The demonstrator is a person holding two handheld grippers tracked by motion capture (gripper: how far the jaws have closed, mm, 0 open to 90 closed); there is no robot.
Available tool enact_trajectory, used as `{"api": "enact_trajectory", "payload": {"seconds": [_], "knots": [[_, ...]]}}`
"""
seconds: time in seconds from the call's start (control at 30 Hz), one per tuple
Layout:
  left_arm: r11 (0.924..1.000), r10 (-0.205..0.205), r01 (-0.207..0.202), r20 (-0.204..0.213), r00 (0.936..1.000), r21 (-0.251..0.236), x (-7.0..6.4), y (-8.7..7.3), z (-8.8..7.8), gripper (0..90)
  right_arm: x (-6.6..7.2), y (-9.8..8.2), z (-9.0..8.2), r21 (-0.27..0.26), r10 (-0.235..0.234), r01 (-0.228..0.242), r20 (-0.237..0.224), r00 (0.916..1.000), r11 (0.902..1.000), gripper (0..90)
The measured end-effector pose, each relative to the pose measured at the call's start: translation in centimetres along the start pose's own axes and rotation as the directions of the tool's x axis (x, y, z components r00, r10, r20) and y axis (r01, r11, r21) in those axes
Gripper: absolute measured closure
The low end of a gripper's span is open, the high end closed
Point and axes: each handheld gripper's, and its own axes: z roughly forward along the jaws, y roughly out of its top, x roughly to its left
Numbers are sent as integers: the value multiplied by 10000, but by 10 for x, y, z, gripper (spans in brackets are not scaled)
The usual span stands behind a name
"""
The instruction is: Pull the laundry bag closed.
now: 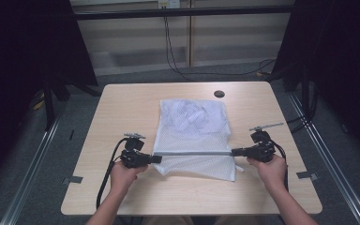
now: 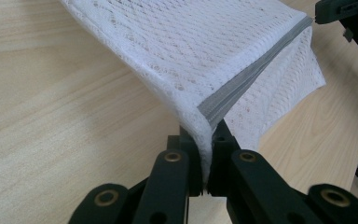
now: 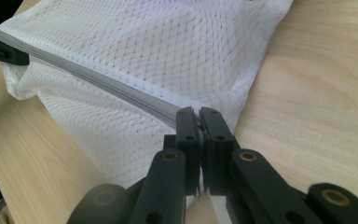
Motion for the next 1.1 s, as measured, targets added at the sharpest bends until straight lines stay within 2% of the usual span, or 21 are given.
{"api": "enact_trajectory", "payload": {"seconds": [0.2, 0.3, 0.4, 0.43, 0.47, 0.53, 0.7, 0.77, 0.8, 0.87, 0.93, 1.0, 1.1], "knots": [[10000, 78, -78, 112, 9999, 47, -1, -1, 0, 884, 0, 0, -1, -3, 30, -30, 58, 10000, 10000, 872], [9996, 223, -228, 359, 9991, 139, -2, -1, 1, 880, 1, 0, -1, 23, -57, 56, 181, 9998, 10000, 871], [9997, 239, -235, 618, 9978, -73, -3, 0, 0, 848, 1, -1, -1, 15, -235, 234, 149, 9996, 9997, 870], [9997, 210, -201, 705, 9973, -130, -4, 0, 0, 807, 1, -1, -2, -22, -281, 281, 180, 9994, 9996, 870], [9994, 324, -316, 522, 9981, -155, -5, 0, -1, 774, 2, -1, -2, 2, -288, 288, 195, 9994, 9996, 870], [9990, 407, -398, 508, 9979, -189, -6, 0, -4, 682, 2, 0, -1, 35, -364, 363, 350, 9987, 9993, 869], [9953, 869, -877, -215, 9960, -406, -8, 1, -11, 408, 2, 0, -3, 37, -483, 482, 436, 9979, 9988, 868], [9930, 1002, -1020, -336, 9944, -592, -9, 2, -13, 351, 1, 0, -5, -77, -473, 476, 440, 9979, 9988, 863], [9909, 1183, -1217, -600, 9912, -577, -11, 2, -14, 305, 1, -1, -6, -161, -528, 535, 425, 9977, 9984, 848], [9870, 1445, -1488, -714, 9869, -602, -12, 3, -15, 257, 2, 0, -7, -297, -639, 656, 549, 9964, 9974, 686], [9804, 1751, -1825, -969, 9798, -739, -13, 4, -15, 204, 4, 0, -10, -410, -847, 882, 796, 9932, 9953, 576], [9772, 1875, -1964, -1066, 9765, -809, -12, 4, -16, 162, 6, -1, -13, -546, -980, 1046, 1122, 9888, 9930, 459], [9737, 2012, -2116, -1176, 9725, -842, -11, 4, -16, 132, 5, -3, -17, -696, -1146, 1236, 1215, 9860, 9899, 348]]}}
